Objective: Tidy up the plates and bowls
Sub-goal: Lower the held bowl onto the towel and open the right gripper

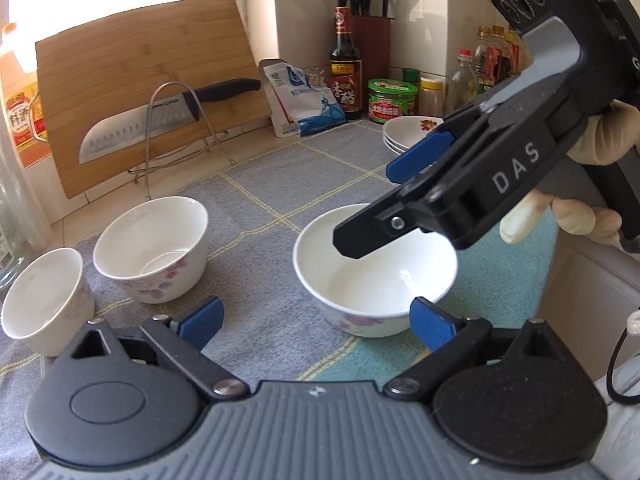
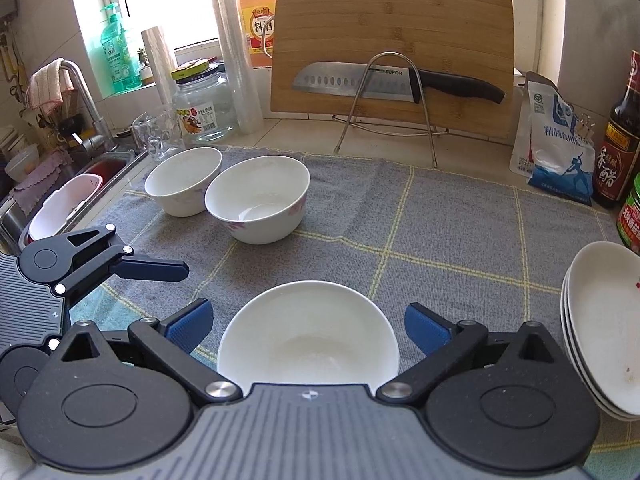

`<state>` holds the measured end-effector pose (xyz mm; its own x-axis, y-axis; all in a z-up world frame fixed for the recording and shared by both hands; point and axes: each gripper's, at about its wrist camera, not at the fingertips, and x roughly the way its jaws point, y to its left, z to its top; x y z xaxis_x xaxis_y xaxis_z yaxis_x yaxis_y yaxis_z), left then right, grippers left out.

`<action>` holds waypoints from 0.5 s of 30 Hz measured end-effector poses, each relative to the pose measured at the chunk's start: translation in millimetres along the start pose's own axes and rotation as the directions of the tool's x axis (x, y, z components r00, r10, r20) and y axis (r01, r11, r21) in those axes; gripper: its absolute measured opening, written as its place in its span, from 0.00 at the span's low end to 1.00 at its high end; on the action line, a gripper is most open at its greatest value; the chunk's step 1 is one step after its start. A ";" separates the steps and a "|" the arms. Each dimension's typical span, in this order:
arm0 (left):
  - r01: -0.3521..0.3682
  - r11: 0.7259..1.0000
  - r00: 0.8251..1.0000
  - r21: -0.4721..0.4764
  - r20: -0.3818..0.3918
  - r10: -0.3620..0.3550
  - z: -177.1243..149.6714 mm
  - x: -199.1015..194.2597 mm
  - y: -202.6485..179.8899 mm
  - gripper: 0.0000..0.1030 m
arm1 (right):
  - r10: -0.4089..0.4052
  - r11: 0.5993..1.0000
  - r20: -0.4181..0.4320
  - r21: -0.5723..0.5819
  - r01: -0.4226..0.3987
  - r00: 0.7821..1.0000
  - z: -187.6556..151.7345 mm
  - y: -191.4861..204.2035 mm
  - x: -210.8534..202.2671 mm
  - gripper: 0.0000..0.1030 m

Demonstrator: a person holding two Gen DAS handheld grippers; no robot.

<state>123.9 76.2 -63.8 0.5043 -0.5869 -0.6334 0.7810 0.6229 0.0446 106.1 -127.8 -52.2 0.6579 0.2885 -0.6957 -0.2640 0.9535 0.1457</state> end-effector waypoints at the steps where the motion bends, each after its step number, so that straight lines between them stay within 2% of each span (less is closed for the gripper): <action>1: -0.017 1.000 1.000 -0.013 0.006 0.017 -0.4 -2.4 4.9 0.96 | 0.004 1.000 0.002 -0.013 -0.004 1.000 3.4 1.8 0.9 1.00; 9: -0.166 0.980 0.985 -0.108 0.027 0.170 -2.5 -2.1 38.0 0.98 | 0.019 0.993 0.007 -0.113 -0.018 1.000 33.8 10.0 14.3 1.00; 15: -0.207 0.960 0.975 -0.188 0.038 0.217 0.1 8.9 57.8 0.98 | 0.030 0.985 0.003 -0.169 -0.029 1.000 54.6 14.6 27.7 1.00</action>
<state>173.5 106.9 -66.8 0.6757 -0.4569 -0.5785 0.5766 0.8165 0.0286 159.1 -101.1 -30.9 0.6518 0.3168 -0.6890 -0.3979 0.9163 0.0449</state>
